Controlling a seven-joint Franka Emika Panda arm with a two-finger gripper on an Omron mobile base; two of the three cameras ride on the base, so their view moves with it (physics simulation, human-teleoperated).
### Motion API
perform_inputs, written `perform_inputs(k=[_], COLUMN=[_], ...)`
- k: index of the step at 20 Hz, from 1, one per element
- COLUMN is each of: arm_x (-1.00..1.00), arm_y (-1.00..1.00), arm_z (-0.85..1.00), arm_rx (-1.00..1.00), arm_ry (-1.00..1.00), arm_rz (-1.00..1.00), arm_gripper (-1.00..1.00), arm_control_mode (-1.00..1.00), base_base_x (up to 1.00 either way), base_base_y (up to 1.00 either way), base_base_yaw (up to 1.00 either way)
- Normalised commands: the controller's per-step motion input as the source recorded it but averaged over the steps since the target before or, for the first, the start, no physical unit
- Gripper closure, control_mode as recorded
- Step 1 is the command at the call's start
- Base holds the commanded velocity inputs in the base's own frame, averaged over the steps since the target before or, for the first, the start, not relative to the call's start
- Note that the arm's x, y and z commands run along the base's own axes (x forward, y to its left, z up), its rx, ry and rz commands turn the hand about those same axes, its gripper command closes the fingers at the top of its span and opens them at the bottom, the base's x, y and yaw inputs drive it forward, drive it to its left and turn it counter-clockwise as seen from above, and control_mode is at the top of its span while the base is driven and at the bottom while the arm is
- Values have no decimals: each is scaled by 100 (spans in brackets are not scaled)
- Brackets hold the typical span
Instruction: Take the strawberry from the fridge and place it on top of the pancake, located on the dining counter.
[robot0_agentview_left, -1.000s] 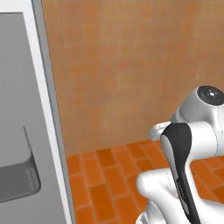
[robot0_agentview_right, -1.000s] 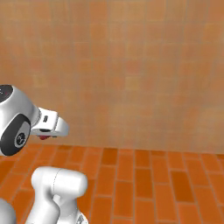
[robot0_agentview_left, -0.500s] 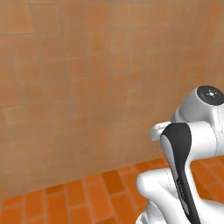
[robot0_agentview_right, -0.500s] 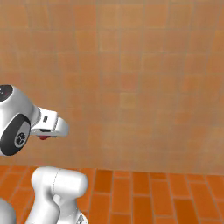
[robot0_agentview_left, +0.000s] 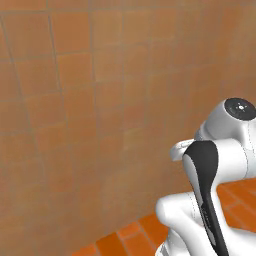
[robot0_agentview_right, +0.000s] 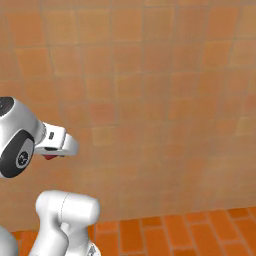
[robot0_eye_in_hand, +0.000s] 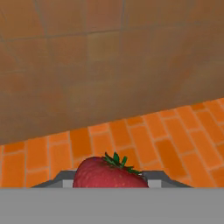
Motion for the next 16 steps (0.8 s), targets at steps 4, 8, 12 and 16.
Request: perform_inputs(k=[4,8,12,16], arm_x=[0,0,0,0], arm_y=[0,0,0,0], arm_z=[0,0,0,0], arm_rx=[0,0,0,0], arm_ry=[0,0,0,0], arm_rz=[0,0,0,0], arm_gripper=[100,100,100,100], arm_control_mode=[100,100,100,100], base_base_x=[100,77,67,66], base_base_y=[-42,-58,-70,-74], base_base_yaw=[-43,-52,-55,-54])
